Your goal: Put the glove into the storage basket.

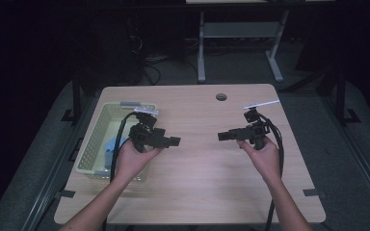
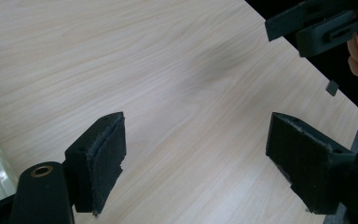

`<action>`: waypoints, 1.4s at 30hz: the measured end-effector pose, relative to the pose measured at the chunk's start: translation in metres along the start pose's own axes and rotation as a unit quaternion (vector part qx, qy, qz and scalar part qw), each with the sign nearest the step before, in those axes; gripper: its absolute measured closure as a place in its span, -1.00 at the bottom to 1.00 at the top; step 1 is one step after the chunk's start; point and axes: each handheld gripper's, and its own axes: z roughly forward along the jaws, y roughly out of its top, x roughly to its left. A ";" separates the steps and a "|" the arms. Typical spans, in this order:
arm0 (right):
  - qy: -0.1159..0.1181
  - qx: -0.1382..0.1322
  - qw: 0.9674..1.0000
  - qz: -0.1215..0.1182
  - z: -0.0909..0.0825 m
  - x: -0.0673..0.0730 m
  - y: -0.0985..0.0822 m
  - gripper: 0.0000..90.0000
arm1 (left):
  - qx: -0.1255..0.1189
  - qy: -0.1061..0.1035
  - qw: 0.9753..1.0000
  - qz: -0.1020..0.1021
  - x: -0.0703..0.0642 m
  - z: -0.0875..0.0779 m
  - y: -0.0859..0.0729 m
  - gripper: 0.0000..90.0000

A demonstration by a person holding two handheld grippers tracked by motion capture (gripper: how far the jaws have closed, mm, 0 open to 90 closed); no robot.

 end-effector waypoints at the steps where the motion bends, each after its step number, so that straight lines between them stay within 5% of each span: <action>1: 0.000 -0.003 1.000 -0.002 0.000 -0.002 -0.002 -0.32 | 0.001 -0.002 1.000 0.001 0.000 0.000 0.000 -0.56; 26: -0.020 -0.001 0.999 0.036 -0.017 -0.041 -0.043 -0.35 | 0.003 -0.017 1.000 0.025 -0.022 0.028 -0.012 -0.56; 32: -0.026 0.005 0.999 0.044 -0.020 -0.052 -0.053 -0.37 | 0.000 -0.034 0.999 0.030 -0.031 0.038 -0.021 -0.56; 42: -0.031 0.010 0.998 0.055 -0.025 -0.061 -0.068 -0.38 | 0.002 -0.034 0.999 0.039 -0.038 0.048 -0.034 -0.56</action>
